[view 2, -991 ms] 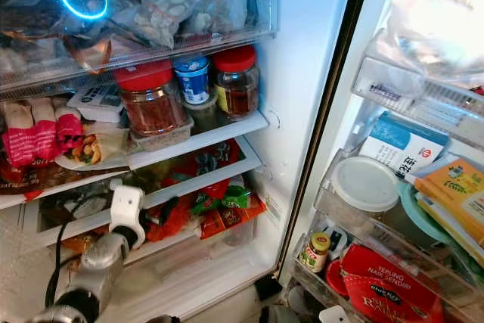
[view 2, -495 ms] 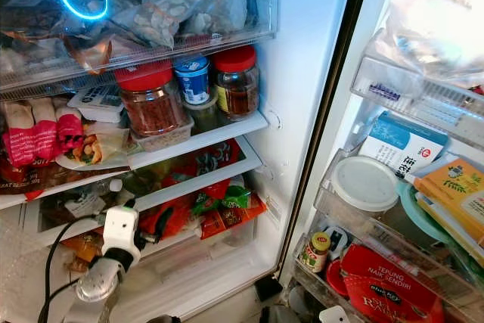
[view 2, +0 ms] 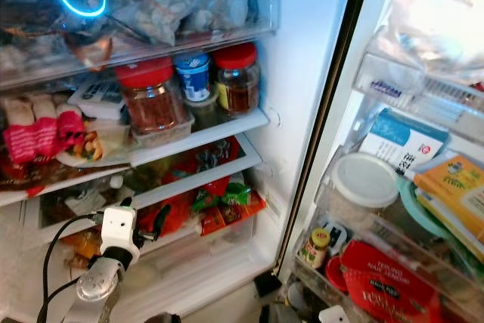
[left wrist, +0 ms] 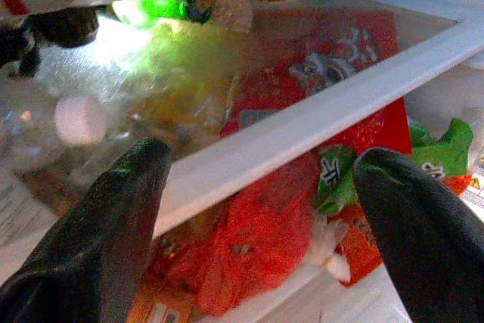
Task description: Restocking fridge
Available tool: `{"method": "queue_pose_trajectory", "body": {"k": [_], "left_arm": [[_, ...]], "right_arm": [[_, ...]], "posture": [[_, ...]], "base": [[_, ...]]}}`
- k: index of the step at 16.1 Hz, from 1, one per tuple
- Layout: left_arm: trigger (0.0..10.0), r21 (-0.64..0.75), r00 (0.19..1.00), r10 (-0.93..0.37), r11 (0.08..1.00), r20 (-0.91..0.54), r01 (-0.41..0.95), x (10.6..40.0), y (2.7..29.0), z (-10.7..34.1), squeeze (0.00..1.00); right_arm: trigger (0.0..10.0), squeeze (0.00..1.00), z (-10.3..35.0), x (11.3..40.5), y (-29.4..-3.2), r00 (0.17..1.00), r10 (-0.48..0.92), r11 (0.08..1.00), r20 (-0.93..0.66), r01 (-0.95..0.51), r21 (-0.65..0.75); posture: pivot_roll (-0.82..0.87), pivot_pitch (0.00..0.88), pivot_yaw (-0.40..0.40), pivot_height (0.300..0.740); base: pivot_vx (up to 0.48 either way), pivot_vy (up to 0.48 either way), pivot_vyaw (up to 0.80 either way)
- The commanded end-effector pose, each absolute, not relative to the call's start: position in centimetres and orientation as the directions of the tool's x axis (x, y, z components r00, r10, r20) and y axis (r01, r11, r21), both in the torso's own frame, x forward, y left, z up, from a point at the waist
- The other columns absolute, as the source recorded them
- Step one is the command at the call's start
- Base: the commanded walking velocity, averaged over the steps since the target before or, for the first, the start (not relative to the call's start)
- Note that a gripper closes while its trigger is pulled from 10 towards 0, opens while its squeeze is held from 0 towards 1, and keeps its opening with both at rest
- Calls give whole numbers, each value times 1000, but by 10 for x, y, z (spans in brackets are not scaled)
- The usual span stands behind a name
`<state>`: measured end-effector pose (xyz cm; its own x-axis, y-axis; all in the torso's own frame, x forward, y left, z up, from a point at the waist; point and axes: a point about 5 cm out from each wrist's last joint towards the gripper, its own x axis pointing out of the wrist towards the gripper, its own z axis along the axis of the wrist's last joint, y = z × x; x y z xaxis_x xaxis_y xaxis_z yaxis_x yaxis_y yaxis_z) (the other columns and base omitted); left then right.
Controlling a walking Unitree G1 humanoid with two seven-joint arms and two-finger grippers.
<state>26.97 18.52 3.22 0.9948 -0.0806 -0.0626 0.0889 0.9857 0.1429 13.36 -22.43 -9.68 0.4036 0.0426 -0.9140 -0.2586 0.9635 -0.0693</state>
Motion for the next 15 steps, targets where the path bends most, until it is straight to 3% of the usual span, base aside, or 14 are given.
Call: {"method": "queue_pose_trajectory", "body": {"k": [1,15], "left_arm": [[10000,151,994,-56,986,-89,69,266,190,28,0],[10000,138,995,-35,989,-97,48,267,192,29,0]], "right_arm": [[10000,0,-100,129,-217,386,69,959,-920,-281,-46],[10000,0,-100,128,-215,381,77,952,-921,-302,-45]], "posture": [[-69,0,0,643],[-61,0,4,643]], "base": [[-285,0,0],[-286,0,0]]}}
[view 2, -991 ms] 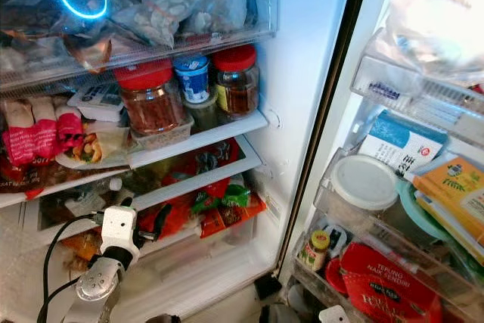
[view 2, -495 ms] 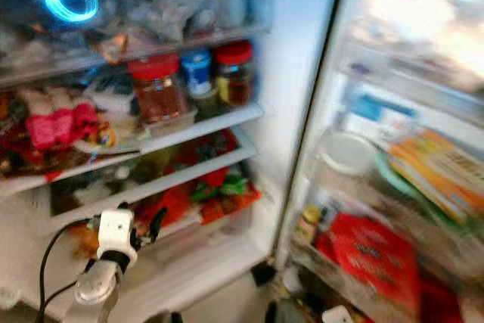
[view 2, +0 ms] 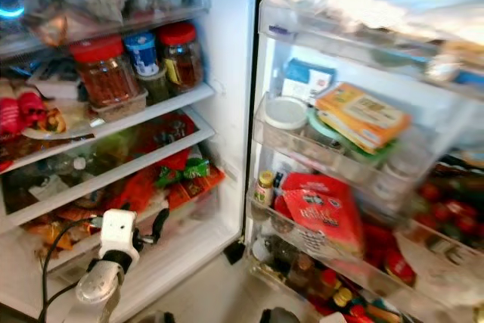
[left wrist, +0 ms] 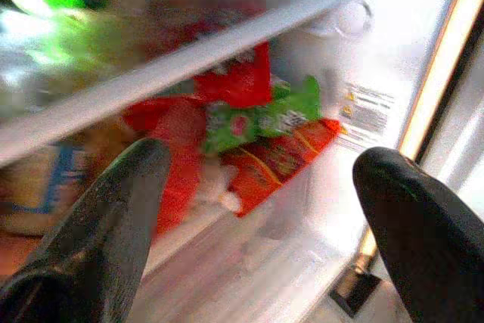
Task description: Restocking fridge
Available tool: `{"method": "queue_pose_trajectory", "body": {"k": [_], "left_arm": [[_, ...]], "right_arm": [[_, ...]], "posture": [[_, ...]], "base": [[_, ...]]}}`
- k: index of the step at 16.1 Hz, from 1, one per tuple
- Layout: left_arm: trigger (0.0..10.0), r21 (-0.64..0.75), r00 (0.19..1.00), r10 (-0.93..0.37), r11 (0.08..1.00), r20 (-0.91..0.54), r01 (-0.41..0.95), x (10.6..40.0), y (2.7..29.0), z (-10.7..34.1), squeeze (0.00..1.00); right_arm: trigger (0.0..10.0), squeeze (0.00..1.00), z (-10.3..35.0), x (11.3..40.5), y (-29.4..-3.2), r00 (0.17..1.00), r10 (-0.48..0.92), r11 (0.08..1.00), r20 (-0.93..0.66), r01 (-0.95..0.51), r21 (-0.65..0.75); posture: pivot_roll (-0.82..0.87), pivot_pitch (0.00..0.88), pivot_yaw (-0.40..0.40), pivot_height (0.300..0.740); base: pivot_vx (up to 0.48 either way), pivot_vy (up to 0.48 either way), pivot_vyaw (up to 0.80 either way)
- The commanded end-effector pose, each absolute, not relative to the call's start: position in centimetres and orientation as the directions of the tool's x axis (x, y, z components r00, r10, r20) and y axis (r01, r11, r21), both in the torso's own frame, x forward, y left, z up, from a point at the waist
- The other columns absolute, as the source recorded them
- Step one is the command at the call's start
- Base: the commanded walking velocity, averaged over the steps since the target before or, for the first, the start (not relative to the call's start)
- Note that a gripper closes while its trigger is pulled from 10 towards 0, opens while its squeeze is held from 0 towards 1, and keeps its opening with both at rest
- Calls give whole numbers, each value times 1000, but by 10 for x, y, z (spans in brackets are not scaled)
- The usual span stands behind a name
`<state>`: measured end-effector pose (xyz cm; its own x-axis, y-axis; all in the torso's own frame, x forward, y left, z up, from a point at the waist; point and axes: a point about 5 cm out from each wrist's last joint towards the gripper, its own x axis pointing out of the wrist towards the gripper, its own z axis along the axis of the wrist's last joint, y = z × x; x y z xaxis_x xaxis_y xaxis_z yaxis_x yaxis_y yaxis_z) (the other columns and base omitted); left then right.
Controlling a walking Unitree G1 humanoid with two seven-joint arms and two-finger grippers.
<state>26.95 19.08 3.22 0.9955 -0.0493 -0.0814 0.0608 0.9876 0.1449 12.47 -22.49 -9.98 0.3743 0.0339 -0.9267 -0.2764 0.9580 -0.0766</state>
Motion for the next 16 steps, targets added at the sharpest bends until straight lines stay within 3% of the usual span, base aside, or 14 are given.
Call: {"method": "queue_pose_trajectory", "body": {"k": [1,10,14,16], "left_arm": [[10000,138,995,-32,989,-98,46,267,193,29,0],[10000,121,992,44,992,-118,-29,266,202,27,0],[10000,87,923,195,981,-332,-176,251,228,-6,0],[10000,89,861,180,984,-476,-157,235,230,-29,0]], "right_arm": [[10000,0,-100,128,-215,381,77,952,-921,-302,-45],[10000,0,-100,130,-213,382,89,954,-920,-297,-31],[10000,0,-100,131,-212,384,93,956,-919,-294,-26],[10000,0,-100,132,-211,388,90,958,-917,-287,-27]], "posture": [[-61,0,3,643],[-51,0,3,643],[-48,0,3,643],[-47,0,3,643]], "base": [[-281,0,0],[-283,0,0],[-67,0,0],[0,0,0]]}}
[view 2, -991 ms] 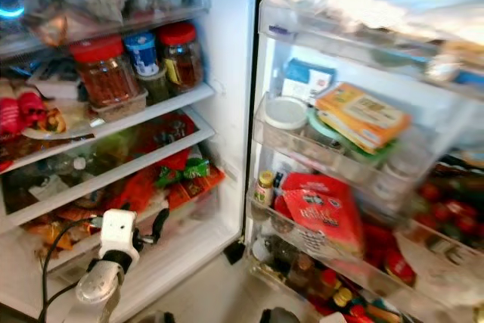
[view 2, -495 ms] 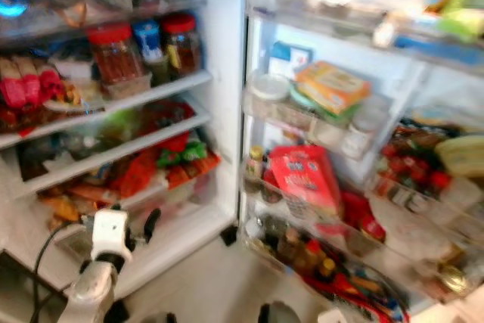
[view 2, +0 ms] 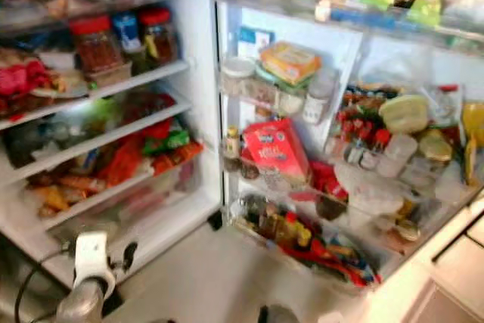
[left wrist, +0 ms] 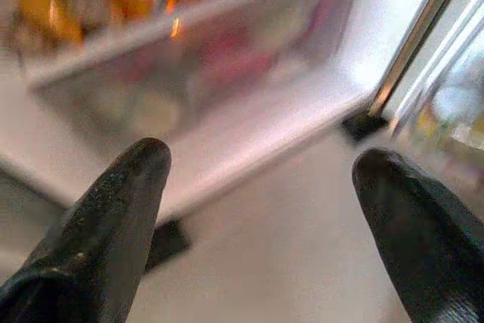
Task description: Restocking fridge
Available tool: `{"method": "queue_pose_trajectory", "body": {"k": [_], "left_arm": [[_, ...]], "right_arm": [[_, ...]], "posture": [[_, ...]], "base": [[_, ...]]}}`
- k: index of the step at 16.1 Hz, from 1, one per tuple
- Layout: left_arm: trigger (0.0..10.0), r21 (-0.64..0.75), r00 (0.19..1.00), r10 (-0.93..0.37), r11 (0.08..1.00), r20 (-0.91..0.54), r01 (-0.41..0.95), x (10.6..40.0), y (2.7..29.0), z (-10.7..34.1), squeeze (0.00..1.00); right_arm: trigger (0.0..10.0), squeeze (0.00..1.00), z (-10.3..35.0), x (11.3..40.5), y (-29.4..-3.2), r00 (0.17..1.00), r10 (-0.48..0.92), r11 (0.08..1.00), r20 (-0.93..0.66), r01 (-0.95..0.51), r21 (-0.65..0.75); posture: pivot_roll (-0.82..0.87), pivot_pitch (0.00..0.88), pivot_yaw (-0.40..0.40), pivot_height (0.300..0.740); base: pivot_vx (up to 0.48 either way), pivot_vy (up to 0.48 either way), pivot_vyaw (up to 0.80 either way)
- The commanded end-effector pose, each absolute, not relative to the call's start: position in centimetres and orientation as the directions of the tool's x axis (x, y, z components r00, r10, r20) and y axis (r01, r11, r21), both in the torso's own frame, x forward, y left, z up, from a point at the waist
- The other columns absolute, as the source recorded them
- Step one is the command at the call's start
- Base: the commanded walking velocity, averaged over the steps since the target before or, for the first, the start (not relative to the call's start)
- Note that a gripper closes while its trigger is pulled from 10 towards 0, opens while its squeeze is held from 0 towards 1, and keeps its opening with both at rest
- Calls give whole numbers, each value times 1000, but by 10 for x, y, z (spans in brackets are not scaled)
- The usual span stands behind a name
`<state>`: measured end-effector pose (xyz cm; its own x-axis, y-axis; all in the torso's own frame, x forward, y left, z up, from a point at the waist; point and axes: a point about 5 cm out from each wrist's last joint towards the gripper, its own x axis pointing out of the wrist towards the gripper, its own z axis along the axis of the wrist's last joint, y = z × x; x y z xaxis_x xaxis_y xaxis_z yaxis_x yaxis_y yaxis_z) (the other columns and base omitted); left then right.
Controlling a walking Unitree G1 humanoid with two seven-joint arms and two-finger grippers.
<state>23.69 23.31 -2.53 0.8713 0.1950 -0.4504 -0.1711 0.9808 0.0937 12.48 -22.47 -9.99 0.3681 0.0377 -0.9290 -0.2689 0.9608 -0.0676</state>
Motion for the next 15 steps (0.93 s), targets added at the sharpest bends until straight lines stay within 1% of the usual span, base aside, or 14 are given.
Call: {"method": "queue_pose_trajectory", "body": {"k": [1,2,5,6,9,11,14,15], "left_arm": [[10000,111,837,149,988,-526,-106,228,227,-37,0],[10000,122,793,120,991,-598,-59,217,223,-49,0],[10000,119,691,134,990,-710,-69,196,220,-68,0],[10000,115,657,128,991,-743,-63,188,217,-74,0],[10000,110,642,121,992,-757,-57,183,214,-77,0],[10000,116,623,106,993,-775,-24,176,211,-81,0],[10000,116,604,116,992,-788,-40,168,214,-84,0],[10000,121,591,122,992,-797,-43,162,220,-86,0]], "right_arm": [[10000,0,-100,132,-211,389,90,958,-917,-287,-27],[10000,0,-100,132,-211,391,91,959,-916,-283,-25],[10000,0,-100,133,-210,398,88,963,-913,-267,-23],[10000,0,-99,133,-211,408,83,965,-909,-259,-28],[10000,0,-100,133,-212,400,72,966,-914,-257,-37],[10000,0,-100,132,-212,397,75,965,-915,-260,-34],[10000,0,-100,132,-212,395,76,965,-916,-261,-32],[10000,0,-100,132,-212,394,75,965,-916,-260,-33]], "posture": [[-47,0,4,643],[-49,0,6,643],[-57,0,5,643],[-59,0,2,653],[-57,0,2,678],[-56,0,0,703],[-59,0,4,738],[-64,0,6,740]], "base": [[0,0,0],[0,0,0],[0,0,0],[0,0,0],[0,0,0],[0,0,0],[0,0,0],[0,0,0]]}}
